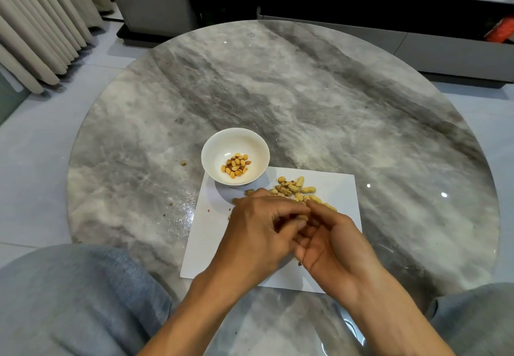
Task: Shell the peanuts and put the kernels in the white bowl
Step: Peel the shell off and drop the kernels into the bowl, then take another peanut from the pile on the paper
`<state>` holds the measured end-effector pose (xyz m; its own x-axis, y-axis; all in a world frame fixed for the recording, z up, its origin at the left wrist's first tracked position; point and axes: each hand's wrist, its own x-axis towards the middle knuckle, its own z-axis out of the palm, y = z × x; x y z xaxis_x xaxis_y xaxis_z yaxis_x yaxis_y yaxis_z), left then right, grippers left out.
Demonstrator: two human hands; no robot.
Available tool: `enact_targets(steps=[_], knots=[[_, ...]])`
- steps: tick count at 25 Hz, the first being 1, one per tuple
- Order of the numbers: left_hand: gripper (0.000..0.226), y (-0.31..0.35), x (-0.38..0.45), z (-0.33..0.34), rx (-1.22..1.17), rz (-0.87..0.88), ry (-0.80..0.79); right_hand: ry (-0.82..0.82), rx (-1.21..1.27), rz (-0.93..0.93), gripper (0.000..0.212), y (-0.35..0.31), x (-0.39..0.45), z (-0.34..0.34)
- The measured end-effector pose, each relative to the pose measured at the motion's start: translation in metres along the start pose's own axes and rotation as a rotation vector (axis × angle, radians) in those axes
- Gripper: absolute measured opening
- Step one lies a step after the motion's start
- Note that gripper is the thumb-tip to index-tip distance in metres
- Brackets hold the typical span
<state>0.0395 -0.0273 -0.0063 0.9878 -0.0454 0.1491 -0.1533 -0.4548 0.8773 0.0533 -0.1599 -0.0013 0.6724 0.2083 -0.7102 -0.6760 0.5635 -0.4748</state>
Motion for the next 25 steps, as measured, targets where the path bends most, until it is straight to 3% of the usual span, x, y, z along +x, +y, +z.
enact_targets(steps=[3,7,10,14,18,22,25], knots=[[0.024,0.003,0.002,-0.001,-0.117,-0.125,-0.007,0.028,0.040,0.013,0.031,0.000,0.003,-0.001],[0.021,0.001,0.014,-0.019,-0.615,-0.608,0.286,0.074,0.084,0.016,0.035,-0.017,0.003,0.011],[0.019,-0.002,0.016,-0.025,-0.820,-0.750,0.384,0.016,0.086,-0.087,0.036,-0.040,0.016,0.052],[0.019,-0.002,0.015,-0.025,-0.842,-0.769,0.389,-0.103,-0.190,-0.172,0.044,-0.051,0.043,0.114],[0.021,-0.004,0.014,-0.029,-0.792,-0.795,0.392,-0.104,-0.308,-0.234,0.045,-0.048,0.051,0.114],[0.020,-0.004,0.011,-0.028,-0.638,-0.757,0.280,0.062,-0.544,-0.449,0.023,-0.045,0.011,0.053],[0.017,-0.006,0.005,-0.017,-0.301,-0.574,0.068,0.259,-0.900,-0.542,0.017,-0.025,-0.029,-0.023]])
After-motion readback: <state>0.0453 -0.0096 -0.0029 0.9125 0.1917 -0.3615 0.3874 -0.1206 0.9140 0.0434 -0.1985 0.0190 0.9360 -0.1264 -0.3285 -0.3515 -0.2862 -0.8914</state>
